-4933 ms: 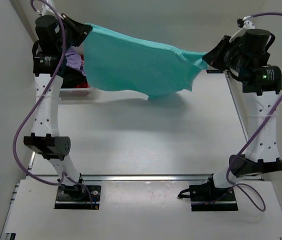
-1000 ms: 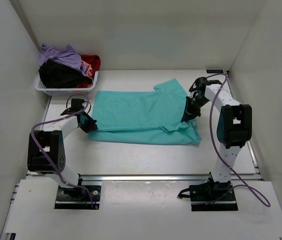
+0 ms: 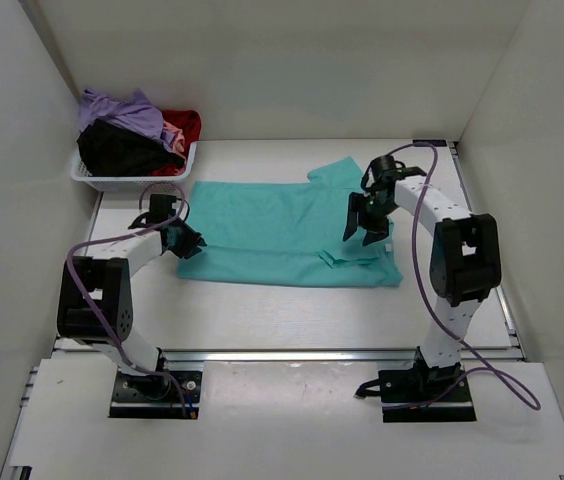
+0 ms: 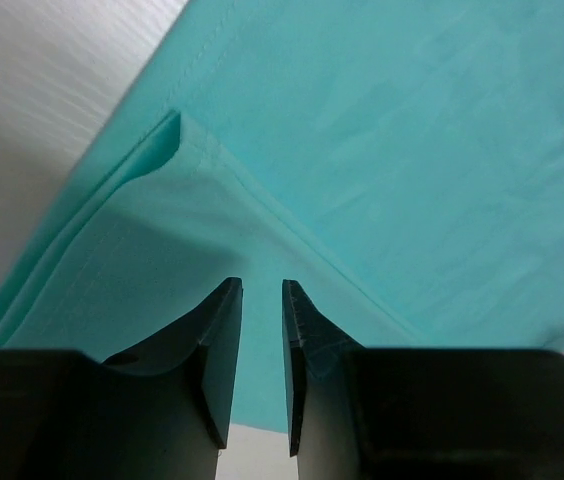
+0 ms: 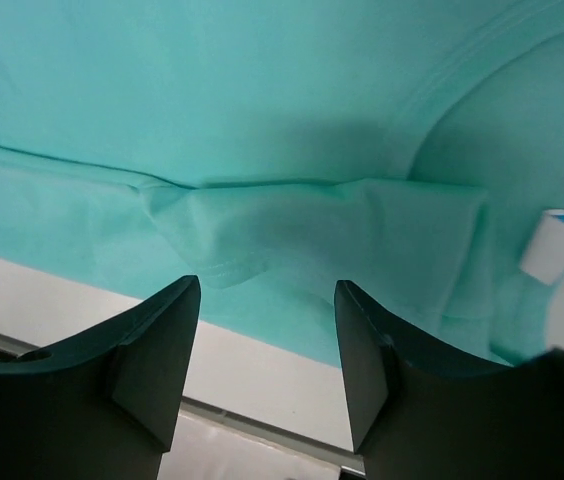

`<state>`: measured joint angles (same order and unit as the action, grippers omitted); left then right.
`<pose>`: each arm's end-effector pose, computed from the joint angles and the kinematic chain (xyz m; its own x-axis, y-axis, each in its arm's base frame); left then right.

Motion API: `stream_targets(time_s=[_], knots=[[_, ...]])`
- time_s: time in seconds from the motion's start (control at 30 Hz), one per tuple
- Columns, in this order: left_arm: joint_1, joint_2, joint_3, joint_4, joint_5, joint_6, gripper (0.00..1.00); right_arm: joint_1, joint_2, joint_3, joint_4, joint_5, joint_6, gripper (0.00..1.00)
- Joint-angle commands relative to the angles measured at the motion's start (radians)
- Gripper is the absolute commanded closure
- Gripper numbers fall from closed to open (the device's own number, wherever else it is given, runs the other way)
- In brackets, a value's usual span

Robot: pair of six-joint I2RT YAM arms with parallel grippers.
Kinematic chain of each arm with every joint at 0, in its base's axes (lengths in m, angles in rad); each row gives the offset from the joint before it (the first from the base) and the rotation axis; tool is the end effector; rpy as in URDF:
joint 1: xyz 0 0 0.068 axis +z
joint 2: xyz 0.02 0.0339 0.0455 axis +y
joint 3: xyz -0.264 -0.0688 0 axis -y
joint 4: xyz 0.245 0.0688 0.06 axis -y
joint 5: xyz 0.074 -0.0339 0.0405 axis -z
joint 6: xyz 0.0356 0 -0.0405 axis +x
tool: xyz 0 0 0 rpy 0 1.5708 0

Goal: Fold and stack the t-shirts
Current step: Fold the flattened tshirt in 1/3 of the way

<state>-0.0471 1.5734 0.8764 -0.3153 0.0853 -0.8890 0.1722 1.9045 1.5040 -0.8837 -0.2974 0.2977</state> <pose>0.3046 -0.0174 0.1734 -0.6053 -0.7459 -0.2778 -0.5998 0.6569 -0.4570 0.3785 0.0764 0.2190 -0.9755 0.1150 -0.1878 0.0426 0.9352 0.3516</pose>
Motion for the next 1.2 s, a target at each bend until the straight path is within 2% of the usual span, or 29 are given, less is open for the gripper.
stream_targets(time_s=[0.0, 0.17, 0.27, 0.37, 0.47, 0.53, 0.87, 1.03, 1.17], knots=[[-0.025, 0.034, -0.022, 0.035, -0.042, -0.031, 0.66, 0.05, -0.039, -0.088, 0.127, 0.043, 0.008, 0.47], [-0.059, 0.088, -0.016, -0.069, -0.082, -0.008, 0.68, 0.09, -0.045, -0.25, 0.229, 0.095, 0.012, 0.46], [-0.066, 0.068, -0.065, -0.126, -0.11, 0.013, 0.7, 0.105, -0.068, -0.333, 0.256, 0.119, 0.021, 0.47], [-0.068, -0.013, -0.138, -0.171, -0.119, 0.027, 0.71, 0.139, -0.134, -0.427, 0.272, 0.127, 0.041, 0.46], [-0.042, -0.071, -0.227, -0.237, -0.059, 0.022, 0.73, 0.174, -0.192, -0.513, 0.276, 0.132, 0.064, 0.46], [-0.048, -0.093, -0.252, -0.275, -0.027, 0.045, 0.76, 0.199, -0.229, -0.583, 0.273, 0.122, 0.09, 0.46], [-0.109, -0.332, -0.468, -0.409, -0.006, 0.061, 0.77, 0.303, -0.465, -0.876, 0.243, 0.07, 0.236, 0.44], [-0.099, -0.374, -0.458, -0.446, -0.053, 0.074, 0.78, 0.228, -0.577, -0.912, 0.195, 0.083, 0.204, 0.4], [-0.089, -0.374, -0.393, -0.493, -0.084, 0.076, 0.78, 0.193, -0.596, -0.872, 0.163, 0.087, 0.163, 0.38]])
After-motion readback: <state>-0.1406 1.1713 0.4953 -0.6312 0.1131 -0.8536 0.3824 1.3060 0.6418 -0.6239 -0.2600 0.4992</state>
